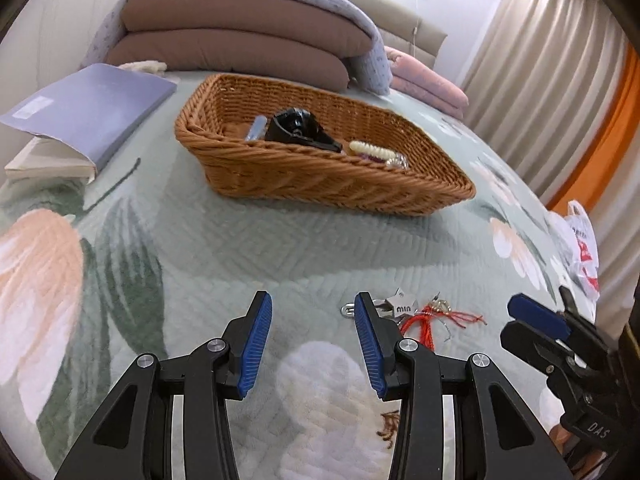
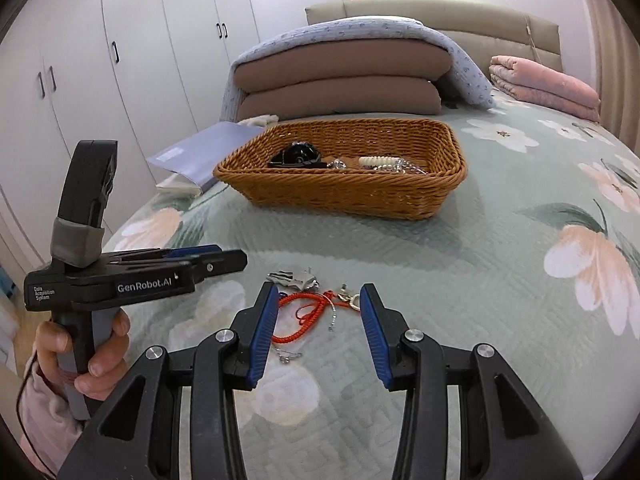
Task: Organize jewelry
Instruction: 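Move both open tools back to the star keychain and red cord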
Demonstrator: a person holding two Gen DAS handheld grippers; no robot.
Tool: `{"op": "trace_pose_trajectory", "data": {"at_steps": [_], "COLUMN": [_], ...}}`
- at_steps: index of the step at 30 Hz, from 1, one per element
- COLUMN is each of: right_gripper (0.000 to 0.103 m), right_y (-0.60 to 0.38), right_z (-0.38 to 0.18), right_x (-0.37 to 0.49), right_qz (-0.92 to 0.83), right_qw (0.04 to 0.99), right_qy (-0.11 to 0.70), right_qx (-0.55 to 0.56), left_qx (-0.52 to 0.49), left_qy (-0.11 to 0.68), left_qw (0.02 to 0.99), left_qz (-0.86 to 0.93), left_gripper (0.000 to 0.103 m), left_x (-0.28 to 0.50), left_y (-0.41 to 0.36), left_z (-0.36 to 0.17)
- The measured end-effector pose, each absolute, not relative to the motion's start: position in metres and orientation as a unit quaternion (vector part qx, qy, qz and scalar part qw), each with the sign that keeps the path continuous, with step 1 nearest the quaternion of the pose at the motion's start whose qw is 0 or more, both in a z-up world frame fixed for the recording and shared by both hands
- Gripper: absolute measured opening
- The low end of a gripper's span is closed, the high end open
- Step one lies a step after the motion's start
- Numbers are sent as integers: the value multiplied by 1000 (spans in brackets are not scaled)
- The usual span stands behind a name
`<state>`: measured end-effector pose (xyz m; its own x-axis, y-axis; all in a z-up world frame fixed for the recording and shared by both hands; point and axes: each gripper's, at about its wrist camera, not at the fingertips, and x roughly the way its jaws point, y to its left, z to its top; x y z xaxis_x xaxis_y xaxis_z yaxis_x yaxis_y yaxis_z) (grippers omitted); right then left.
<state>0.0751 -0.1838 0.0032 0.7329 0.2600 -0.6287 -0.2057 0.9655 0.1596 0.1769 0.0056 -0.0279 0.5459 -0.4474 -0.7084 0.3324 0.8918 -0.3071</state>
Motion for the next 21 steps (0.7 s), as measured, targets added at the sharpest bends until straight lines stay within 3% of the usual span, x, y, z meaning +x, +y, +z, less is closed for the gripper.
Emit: {"op": "trace_pose_trajectory", "data": {"at_steps": [7,9,11,13,21], "right_gripper": [46,41,23,18,18], "right_y": [-168,-156,-144,-136,-121], "right_z": [-5,-6,-11,-18,-29], "right_x": [72,74,82,86,101], "right_qz": [156,163,161,164,154], "right_qw": [921,917,910,903,890], "right_qy": [358,364,382,395,426], "right_qx": [18,0,-22,-35,-57], "left_qx": [-20,-33,-47,-54,-47], "left_qy": [438,440,441,439,434], "left_qw": [872,871,869,871,873], "left_qz": [-220,-217,-218,-216,-217], "left_gripper": [44,44,44,44,44], "left_x": [174,177,179,180,180], "left_y": [-12,-7,-1,2,0], "left_z": [-35,-35,-35,-34,-33]}}
